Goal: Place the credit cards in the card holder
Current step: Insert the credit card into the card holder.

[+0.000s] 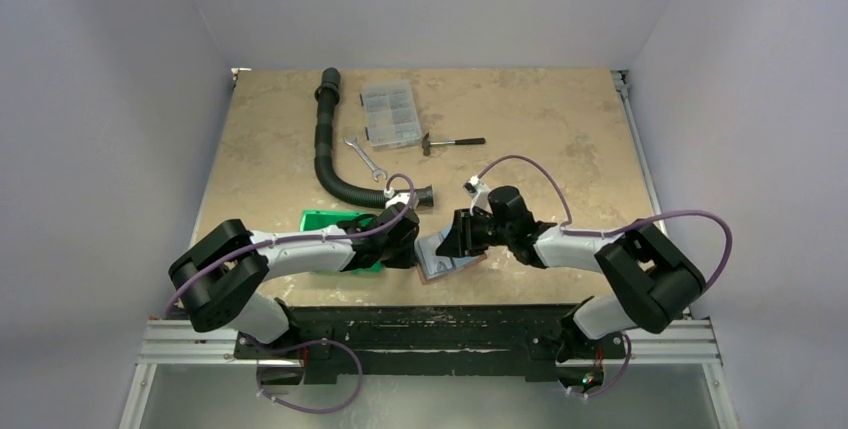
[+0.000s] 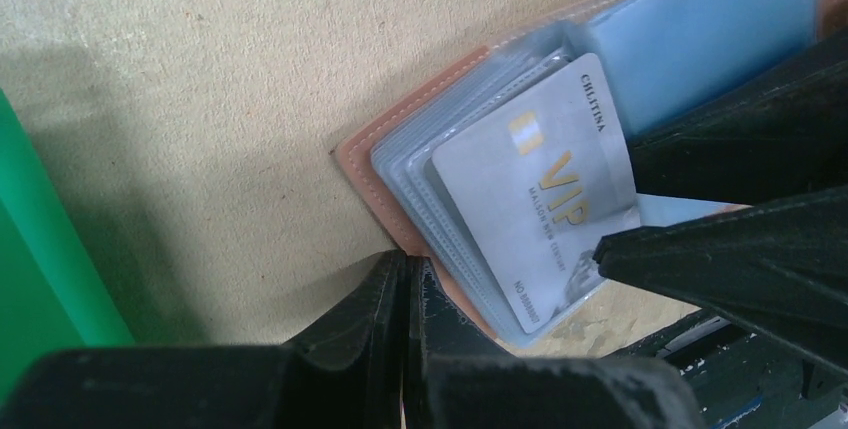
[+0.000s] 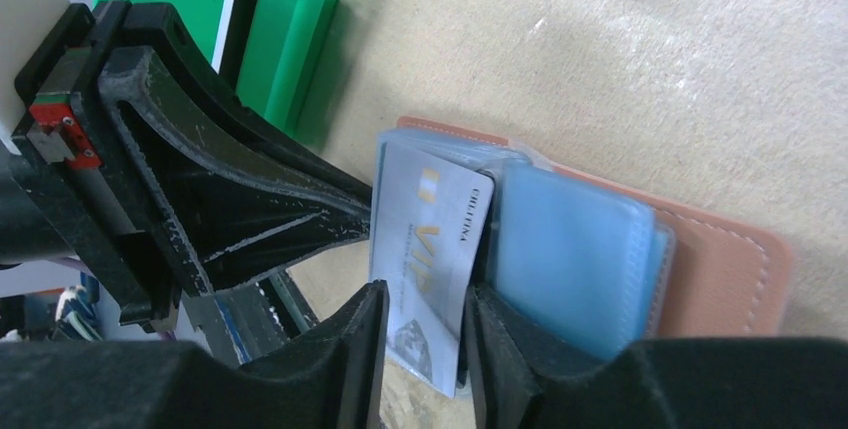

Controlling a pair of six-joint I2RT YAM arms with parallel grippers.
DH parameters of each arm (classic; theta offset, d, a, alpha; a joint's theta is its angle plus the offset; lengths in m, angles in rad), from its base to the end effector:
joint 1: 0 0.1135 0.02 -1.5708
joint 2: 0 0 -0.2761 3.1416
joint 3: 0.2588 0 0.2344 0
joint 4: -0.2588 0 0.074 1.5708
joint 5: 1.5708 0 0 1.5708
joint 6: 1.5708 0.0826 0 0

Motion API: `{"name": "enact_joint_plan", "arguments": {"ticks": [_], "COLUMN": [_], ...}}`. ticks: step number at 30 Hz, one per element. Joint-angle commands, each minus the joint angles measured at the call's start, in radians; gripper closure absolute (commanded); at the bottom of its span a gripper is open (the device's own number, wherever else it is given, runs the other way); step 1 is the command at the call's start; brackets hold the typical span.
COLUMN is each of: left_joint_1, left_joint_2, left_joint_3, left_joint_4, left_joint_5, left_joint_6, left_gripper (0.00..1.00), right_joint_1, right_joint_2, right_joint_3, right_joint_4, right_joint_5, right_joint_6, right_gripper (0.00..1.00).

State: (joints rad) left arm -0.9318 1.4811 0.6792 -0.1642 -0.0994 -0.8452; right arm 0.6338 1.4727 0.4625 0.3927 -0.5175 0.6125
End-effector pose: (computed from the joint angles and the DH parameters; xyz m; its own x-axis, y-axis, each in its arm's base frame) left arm 0.1764 -0.2237 0.1389 -0.8979 -0.0396 -0.4383 0.1407 0.9179 -0.3711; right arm 0.2039 0.2006 0.1438 -0.8645 -0.0153 -0.5024 -0.4188 0.5747 0.7031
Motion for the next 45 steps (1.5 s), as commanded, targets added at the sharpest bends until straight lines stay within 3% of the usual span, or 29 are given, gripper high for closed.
{"name": "enact_joint_plan", "arguments": {"ticks": [1, 5, 10, 17, 25, 31, 34, 38, 42, 45], "left_joint_1": [-0.007, -0.007, -0.006, -0.007, -0.007, -0.006, -0.006, -0.005, 0.013, 0.088], "left_joint_2": [-0.008, -0.008, 0.018, 0.03, 0.045, 0.017, -0.055, -0.226, -0.341, -0.369], "left_joint_3": [0.029, 0.021, 0.032, 0.048, 0.108, 0.179, 0.194, 0.219, 0.309, 0.339], "left_joint_4": [0.03, 0.032, 0.064, 0.083, 0.034, -0.134, -0.206, -0.268, -0.403, -0.502], "left_joint_5": [-0.017, -0.018, 0.01, 0.026, 0.0, -0.055, -0.042, -0.033, -0.11, -0.194], "left_joint_6": [0.021, 0.026, 0.022, 0.019, 0.054, 0.14, 0.174, 0.188, 0.23, 0.249], "left_gripper": [1.0, 1.0, 1.0, 1.0, 1.0, 0.99, 0.81, 0.43, 0.26, 0.17], "right_joint_1": [0.015, 0.017, 0.029, 0.066, 0.144, 0.109, 0.079, 0.051, 0.045, 0.045], "right_joint_2": [-0.072, -0.083, -0.017, 0.017, -0.034, -0.124, -0.21, -0.291, -0.313, -0.298], "right_joint_3": [0.05, 0.074, 0.066, 0.067, 0.078, 0.096, 0.084, 0.104, 0.121, 0.124], "right_joint_4": [-0.157, -0.207, -0.089, 0.023, -0.03, -0.249, -0.304, -0.37, -0.381, -0.358], "right_joint_5": [0.063, 0.105, -0.007, -0.047, 0.062, 0.308, 0.365, 0.386, 0.375, 0.347], "right_joint_6": [-0.002, -0.056, -0.064, -0.041, -0.074, -0.004, 0.0, -0.041, -0.055, -0.054], "right_gripper": [0.55, 0.45, 0.44, 0.44, 0.44, 0.36, 0.31, 0.29, 0.29, 0.29]}}
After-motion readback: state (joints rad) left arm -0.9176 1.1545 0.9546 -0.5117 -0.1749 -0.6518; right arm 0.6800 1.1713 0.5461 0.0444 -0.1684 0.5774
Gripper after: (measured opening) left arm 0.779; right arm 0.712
